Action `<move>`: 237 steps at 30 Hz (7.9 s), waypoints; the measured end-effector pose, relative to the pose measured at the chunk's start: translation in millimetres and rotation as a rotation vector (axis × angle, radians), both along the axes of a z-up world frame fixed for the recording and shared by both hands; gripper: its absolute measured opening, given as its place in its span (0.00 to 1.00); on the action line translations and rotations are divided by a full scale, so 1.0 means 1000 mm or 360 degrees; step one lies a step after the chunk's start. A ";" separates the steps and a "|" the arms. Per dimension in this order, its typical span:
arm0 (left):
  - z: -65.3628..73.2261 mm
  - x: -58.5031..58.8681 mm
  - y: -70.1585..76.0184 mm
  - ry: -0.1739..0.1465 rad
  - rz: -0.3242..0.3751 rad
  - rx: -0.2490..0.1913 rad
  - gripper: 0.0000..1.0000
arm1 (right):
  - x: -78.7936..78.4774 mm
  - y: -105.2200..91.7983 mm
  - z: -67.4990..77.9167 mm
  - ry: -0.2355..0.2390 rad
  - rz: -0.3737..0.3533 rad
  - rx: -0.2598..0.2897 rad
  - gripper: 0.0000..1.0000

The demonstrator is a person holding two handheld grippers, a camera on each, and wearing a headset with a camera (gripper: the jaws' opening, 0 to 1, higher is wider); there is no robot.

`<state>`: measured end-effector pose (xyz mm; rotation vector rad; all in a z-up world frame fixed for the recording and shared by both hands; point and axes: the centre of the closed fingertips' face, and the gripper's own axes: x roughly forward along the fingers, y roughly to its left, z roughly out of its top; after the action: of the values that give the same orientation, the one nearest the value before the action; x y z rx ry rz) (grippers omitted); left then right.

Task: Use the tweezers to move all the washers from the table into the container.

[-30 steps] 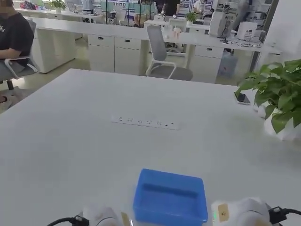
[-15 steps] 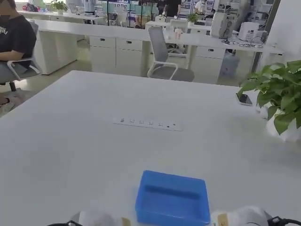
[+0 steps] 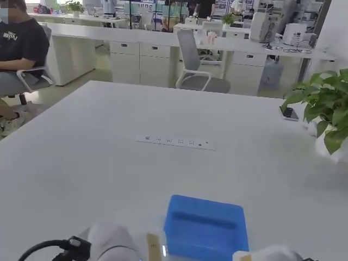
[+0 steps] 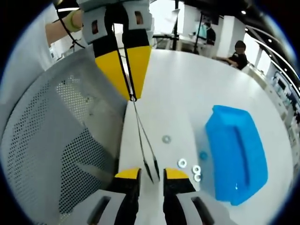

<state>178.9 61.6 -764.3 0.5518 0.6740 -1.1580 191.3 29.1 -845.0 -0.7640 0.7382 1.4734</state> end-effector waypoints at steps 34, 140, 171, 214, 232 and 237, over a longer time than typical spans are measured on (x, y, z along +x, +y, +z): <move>0.014 0.024 0.026 -0.0016 -0.0082 0.0130 0.00 | 0.016 0.063 0.002 0.0022 -0.0080 0.0226 0.07; 0.042 0.040 0.040 -0.0543 0.1093 -0.0910 0.99 | 0.166 -0.029 0.083 0.0172 -0.1163 0.0621 0.03; 0.033 0.039 0.042 -0.0528 0.1096 -0.0826 0.99 | 0.174 -0.034 0.040 0.0076 -0.1170 0.0432 0.03; 0.029 0.039 0.043 -0.0471 0.1105 -0.0818 0.96 | 0.108 -0.009 0.104 0.0053 -0.1055 0.0721 0.04; 0.027 0.039 0.043 -0.0455 0.1112 -0.0814 0.96 | 0.091 0.000 0.049 0.0181 -0.0993 0.0575 0.04; 0.026 0.039 0.043 -0.0451 0.1115 -0.0809 0.95 | 0.089 0.001 0.042 0.0201 -0.0976 0.0549 0.04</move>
<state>217.8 104.5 -737.9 0.0223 0.2636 -0.5347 280.1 30.5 -802.6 -0.1521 0.7060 1.0472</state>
